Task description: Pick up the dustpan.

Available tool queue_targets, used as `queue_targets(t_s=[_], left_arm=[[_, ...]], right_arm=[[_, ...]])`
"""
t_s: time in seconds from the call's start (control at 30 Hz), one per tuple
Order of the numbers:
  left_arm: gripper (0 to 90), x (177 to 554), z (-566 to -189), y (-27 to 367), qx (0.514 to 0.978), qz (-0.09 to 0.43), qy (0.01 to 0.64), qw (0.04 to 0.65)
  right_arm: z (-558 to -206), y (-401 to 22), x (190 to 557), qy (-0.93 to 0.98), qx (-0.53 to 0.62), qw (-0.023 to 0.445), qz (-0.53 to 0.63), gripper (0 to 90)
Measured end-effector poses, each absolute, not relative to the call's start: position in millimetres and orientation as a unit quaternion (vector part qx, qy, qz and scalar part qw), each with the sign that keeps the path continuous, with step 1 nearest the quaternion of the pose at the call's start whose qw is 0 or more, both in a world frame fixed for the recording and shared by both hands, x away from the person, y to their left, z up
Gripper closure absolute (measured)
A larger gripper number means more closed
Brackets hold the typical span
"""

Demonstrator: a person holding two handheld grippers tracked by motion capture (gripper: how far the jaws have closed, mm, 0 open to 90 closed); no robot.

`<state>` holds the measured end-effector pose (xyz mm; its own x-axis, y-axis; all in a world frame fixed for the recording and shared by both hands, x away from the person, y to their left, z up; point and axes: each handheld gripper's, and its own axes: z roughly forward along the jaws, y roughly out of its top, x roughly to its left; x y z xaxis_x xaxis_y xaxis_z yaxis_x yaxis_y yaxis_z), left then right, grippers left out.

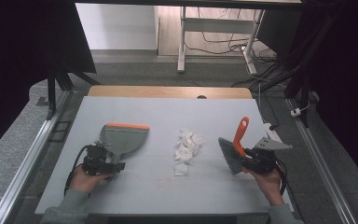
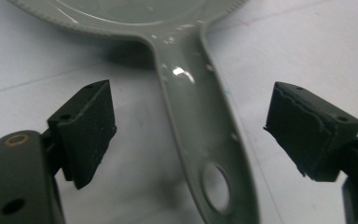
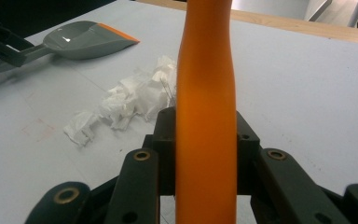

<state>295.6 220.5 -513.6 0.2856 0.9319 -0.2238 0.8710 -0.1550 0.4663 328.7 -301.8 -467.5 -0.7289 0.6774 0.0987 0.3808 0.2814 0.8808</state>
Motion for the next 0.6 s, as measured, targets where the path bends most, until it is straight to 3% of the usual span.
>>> queue_targets(t_s=[0.17,0.6], left_arm=[[20.9,302,-519,221,0.752,0.056,0.601,0.264],[48.0,312,-525,225,0.731,0.037,0.614,0.294]], right_arm=[[-468,-301,329,0.787,0.337,0.151,0.494,70.3],[-469,-301,329,0.789,0.338,0.153,0.489,70.2]])
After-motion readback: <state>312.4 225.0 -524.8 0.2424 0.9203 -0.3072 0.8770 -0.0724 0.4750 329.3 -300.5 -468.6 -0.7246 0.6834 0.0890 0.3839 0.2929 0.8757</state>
